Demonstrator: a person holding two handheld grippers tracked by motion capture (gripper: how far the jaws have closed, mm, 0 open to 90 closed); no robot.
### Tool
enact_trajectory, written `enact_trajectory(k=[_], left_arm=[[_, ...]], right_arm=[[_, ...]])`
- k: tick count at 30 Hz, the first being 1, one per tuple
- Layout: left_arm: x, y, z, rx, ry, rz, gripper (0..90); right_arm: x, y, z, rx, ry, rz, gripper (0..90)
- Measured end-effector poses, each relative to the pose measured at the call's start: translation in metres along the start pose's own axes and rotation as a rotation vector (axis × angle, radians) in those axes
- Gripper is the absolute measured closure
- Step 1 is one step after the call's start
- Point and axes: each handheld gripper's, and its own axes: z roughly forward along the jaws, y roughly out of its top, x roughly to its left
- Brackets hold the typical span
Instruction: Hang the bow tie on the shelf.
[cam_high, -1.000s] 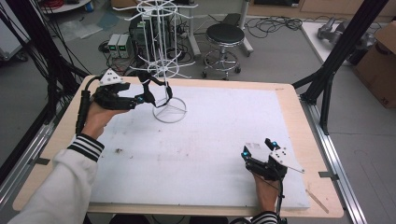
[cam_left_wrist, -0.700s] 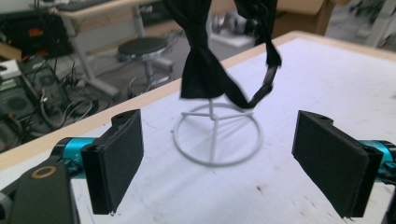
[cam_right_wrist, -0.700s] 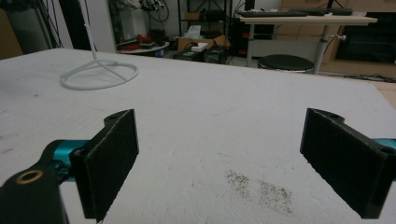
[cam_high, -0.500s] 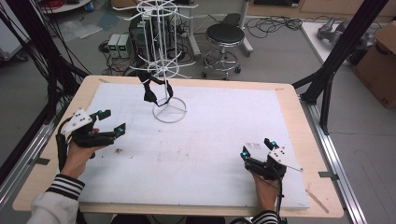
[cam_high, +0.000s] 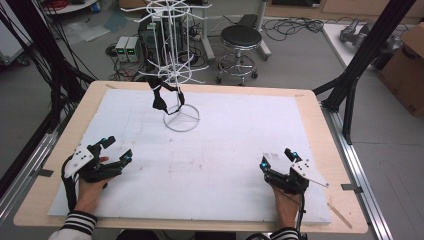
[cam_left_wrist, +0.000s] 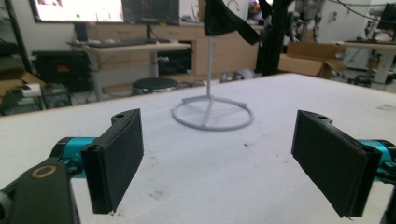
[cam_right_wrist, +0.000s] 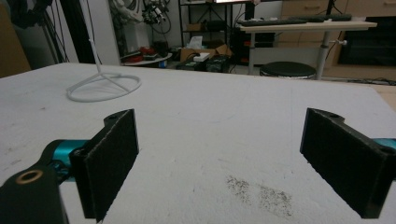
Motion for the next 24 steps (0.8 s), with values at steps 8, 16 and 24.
enact_trajectory(k=[8, 16, 24], left_arm=[[-0.0021, -0.0006, -0.0010, -0.010, 0.002, 0.022, 18.0], [-0.0018, -0.0015, -0.0033, -0.036, 0.001, 0.015, 17.7], [-0.0015, -0.0015, -0.0035, -0.038, 0.001, 0.016, 17.7]], right_arm=[[-0.0001, -0.0002, -0.0003, -0.001, -0.003, 0.000, 10.5], [-0.0001, -0.0004, -0.0007, -0.004, 0.000, 0.000, 10.5], [0.0008, -0.0004, -0.0006, -0.003, -0.004, -0.009, 10.5]])
